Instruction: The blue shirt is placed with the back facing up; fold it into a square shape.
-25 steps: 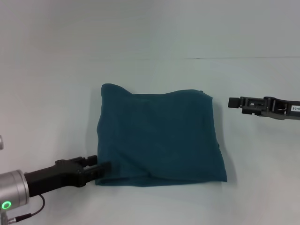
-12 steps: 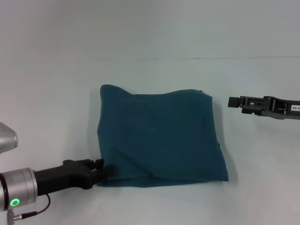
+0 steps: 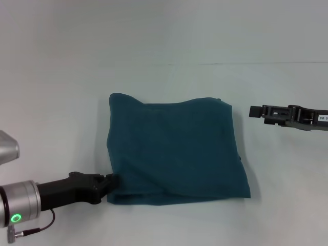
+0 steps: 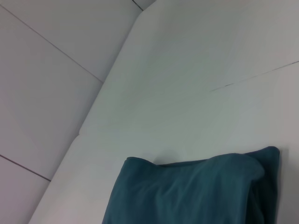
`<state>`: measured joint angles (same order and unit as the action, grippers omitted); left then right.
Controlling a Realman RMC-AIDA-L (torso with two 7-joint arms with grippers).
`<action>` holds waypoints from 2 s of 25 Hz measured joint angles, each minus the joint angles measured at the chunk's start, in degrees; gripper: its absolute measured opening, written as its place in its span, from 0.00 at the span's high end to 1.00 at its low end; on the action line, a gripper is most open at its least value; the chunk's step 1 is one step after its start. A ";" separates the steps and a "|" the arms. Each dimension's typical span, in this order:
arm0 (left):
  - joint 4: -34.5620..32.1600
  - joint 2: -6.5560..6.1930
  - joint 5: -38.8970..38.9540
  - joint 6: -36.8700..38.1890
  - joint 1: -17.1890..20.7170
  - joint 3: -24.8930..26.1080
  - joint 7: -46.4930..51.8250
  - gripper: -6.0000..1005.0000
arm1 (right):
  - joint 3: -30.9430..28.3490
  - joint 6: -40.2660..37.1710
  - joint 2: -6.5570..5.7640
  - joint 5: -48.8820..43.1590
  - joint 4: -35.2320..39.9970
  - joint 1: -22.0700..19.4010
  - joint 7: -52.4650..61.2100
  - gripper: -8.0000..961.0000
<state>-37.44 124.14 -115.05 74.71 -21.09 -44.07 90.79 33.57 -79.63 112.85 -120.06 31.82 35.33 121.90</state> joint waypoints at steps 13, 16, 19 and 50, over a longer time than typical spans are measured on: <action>-4.03 -0.62 -1.09 2.39 0.25 0.43 0.18 0.96 | -0.09 0.07 0.09 0.00 0.00 0.00 -0.11 0.05; -5.06 -0.82 -2.28 4.83 0.37 1.06 0.25 0.96 | -0.09 0.04 0.09 0.00 0.00 0.00 -0.13 0.05; -5.53 -0.89 -3.56 5.60 0.44 1.71 0.30 0.96 | -0.10 0.07 0.09 0.00 0.00 -0.01 -0.18 0.05; -8.69 -1.38 -4.02 11.60 -0.42 13.77 0.24 0.67 | -0.68 0.01 -0.09 0.10 0.09 0.09 -0.66 0.05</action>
<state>-46.14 122.76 -119.07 86.31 -21.51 -30.30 91.03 32.90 -79.63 112.76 -119.96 31.90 35.42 121.25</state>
